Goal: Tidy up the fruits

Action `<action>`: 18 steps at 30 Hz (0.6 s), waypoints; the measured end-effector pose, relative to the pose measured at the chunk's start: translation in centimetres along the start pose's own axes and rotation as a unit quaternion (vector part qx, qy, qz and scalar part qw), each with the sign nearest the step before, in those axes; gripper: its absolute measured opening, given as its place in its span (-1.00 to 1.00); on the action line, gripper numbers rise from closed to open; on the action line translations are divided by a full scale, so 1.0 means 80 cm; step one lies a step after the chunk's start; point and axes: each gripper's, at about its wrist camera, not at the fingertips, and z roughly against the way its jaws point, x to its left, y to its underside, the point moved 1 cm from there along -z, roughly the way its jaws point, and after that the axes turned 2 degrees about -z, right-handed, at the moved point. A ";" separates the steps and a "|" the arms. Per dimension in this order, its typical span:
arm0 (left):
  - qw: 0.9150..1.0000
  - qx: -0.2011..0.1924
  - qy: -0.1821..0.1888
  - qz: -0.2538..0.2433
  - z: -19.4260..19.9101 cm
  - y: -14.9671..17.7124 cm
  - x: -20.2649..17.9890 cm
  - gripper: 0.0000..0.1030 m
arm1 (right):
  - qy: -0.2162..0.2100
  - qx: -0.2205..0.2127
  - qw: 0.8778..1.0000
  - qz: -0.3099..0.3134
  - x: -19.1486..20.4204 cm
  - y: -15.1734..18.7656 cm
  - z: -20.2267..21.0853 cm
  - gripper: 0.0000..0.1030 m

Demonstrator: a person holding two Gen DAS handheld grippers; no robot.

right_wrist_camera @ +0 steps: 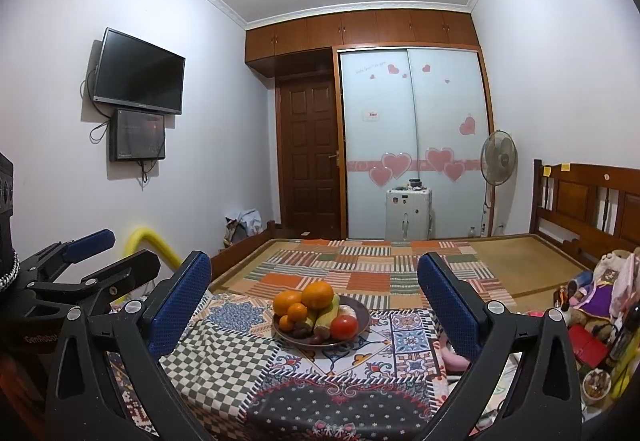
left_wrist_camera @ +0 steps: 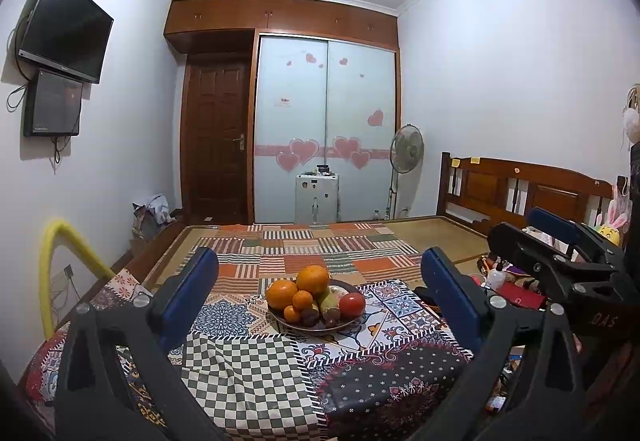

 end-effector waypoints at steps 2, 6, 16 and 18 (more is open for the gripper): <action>1.000 0.000 0.001 0.000 0.000 0.000 0.000 1.00 | 0.000 0.000 1.000 0.000 0.000 0.000 -0.001 1.00; 1.000 -0.001 0.001 0.000 0.001 0.000 0.000 1.00 | 0.000 -0.001 1.000 -0.001 0.000 -0.001 0.000 1.00; 1.000 -0.002 0.004 -0.001 0.001 0.000 0.000 1.00 | -0.001 -0.001 1.000 -0.003 -0.002 -0.002 0.000 1.00; 1.000 -0.002 0.005 -0.001 0.001 -0.001 -0.001 1.00 | -0.001 -0.001 1.000 -0.003 -0.002 -0.002 0.001 1.00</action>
